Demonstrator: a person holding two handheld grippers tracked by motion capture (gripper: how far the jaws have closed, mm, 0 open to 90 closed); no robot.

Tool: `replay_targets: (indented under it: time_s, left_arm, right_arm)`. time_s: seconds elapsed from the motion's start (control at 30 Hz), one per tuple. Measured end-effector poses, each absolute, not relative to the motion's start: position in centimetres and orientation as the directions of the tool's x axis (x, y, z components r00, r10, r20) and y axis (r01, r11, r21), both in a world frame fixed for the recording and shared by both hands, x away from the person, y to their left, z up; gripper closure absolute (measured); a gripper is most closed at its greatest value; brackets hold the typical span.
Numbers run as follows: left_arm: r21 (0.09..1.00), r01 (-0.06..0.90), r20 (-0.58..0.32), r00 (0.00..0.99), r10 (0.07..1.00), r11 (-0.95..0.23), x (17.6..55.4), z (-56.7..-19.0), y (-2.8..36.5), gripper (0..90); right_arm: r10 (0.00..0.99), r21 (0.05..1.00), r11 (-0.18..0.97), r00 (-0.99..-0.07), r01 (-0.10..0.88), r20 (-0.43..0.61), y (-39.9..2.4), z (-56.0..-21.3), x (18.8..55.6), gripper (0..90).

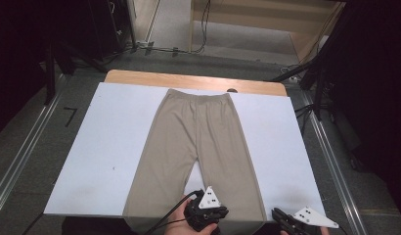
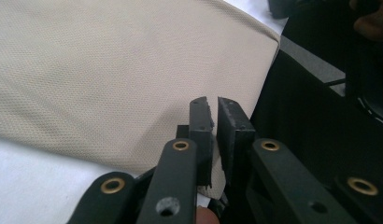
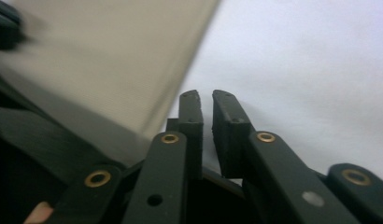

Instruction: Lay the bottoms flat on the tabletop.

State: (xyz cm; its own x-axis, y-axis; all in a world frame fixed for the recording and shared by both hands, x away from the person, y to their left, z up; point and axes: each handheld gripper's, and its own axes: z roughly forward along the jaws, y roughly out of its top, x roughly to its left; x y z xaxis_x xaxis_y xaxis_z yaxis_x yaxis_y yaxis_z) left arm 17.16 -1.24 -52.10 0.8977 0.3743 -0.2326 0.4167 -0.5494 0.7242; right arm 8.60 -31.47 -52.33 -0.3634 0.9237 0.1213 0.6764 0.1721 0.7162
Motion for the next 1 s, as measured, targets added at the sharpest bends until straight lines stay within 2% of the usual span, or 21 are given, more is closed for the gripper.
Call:
replay_targets:
  time_s: [0.1, 0.23, 0.3, 0.4, 0.5, 0.6, 0.73, 0.8, 1.0]
  left_arm:
    - [0.729, 0.416, -0.224, 0.895, 0.385, -0.543, 17.0, -52.0, -0.9, 79.9]
    - [0.736, 0.433, -0.226, 0.882, 0.414, -0.52, 17.3, -52.0, -0.2, 67.8]
    - [0.736, 0.44, -0.238, 0.879, 0.413, -0.514, 17.5, -52.1, -0.1, 67.5]
    - [0.734, 0.416, -0.195, 0.887, 0.42, -0.538, 17.3, -52.1, -0.2, 71.5]
    - [0.726, 0.414, -0.173, 0.883, 0.437, -0.549, 17.4, -52.0, -0.2, 84.8]
    - [0.724, 0.423, -0.187, 0.88, 0.436, -0.545, 17.6, -52.1, 0.0, 88.7]
    - [0.725, 0.428, -0.205, 0.882, 0.424, -0.539, 17.7, -52.1, 0.1, 87.6]
    - [0.731, 0.416, -0.205, 0.89, 0.407, -0.541, 17.6, -52.0, 0.2, 81.6]
    - [0.774, 0.417, -0.241, 0.89, 0.386, -0.476, 18.3, -50.4, 2.1, 66.5]
  right_arm:
    - [0.908, 0.73, 0.182, -0.397, 0.659, 0.133, -31.1, -52.2, 8.2, 79.7]
    - [0.901, 0.732, 0.197, -0.414, 0.652, 0.126, -29.8, -52.5, 8.6, 69.2]
    - [0.902, 0.731, 0.199, -0.413, 0.653, 0.123, -29.5, -52.7, 8.9, 69.2]
    - [0.906, 0.728, 0.207, -0.408, 0.654, 0.109, -29.2, -52.9, 9.2, 75.2]
    - [0.913, 0.721, 0.215, -0.398, 0.659, 0.092, -29.4, -52.8, 9.2, 83.1]
    - [0.916, 0.716, 0.192, -0.384, 0.672, 0.115, -29.8, -52.7, 9.3, 83.2]
    - [0.921, 0.716, 0.188, -0.374, 0.672, 0.109, -30.1, -52.7, 9.1, 79.8]
    - [0.93, 0.717, 0.182, -0.354, 0.673, 0.097, -30.3, -52.6, 9.1, 76.3]
    - [0.912, 0.759, 0.175, -0.395, 0.627, 0.115, -30.3, -51.9, 9.3, 53.1]
